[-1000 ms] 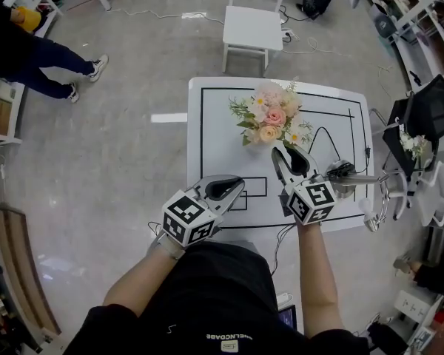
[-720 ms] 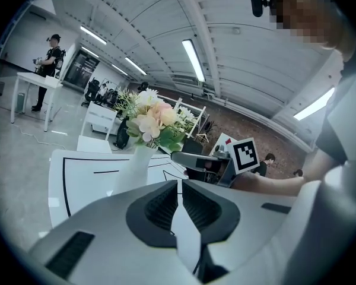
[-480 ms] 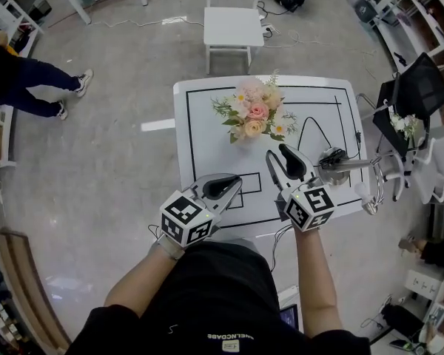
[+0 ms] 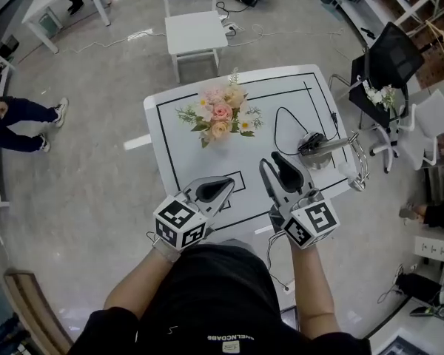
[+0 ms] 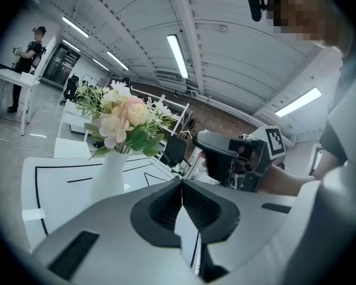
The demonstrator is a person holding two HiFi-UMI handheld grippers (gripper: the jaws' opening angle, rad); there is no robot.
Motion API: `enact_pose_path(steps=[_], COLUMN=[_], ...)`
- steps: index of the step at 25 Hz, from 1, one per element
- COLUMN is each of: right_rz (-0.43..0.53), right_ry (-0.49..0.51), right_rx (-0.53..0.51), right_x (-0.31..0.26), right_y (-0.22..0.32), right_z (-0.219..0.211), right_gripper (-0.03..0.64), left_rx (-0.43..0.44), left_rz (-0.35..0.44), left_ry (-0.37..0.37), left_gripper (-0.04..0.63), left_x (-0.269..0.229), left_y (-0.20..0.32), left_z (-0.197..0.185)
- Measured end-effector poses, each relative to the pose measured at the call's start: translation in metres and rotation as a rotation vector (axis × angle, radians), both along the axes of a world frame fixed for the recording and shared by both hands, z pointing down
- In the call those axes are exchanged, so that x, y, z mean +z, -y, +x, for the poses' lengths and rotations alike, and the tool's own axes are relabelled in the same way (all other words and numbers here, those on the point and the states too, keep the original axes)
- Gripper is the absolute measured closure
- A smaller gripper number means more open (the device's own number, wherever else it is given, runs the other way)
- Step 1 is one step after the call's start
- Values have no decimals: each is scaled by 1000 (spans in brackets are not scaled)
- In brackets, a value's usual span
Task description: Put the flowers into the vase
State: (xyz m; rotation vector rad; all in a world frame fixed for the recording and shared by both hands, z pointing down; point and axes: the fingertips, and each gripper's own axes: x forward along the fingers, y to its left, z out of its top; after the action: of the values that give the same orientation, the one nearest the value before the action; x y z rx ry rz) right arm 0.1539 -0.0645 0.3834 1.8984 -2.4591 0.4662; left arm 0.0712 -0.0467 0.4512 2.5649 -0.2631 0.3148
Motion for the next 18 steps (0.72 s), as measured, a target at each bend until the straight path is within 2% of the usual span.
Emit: enact_pose_path(steps=[11,18], right_rz=[18,8], right_ry=[39,104], right_rx=[180,296], right_x=[-18,-13], right_y=[-61,-98], right_z=[25,39], right_gripper=[557,586], left_rx=[130,224], left_rz=[-9,19], left_ry=[-67,-67], left_gripper=[591,591], left_x=[-17,-22], left_y=[-21,-35], left_z=[26,32])
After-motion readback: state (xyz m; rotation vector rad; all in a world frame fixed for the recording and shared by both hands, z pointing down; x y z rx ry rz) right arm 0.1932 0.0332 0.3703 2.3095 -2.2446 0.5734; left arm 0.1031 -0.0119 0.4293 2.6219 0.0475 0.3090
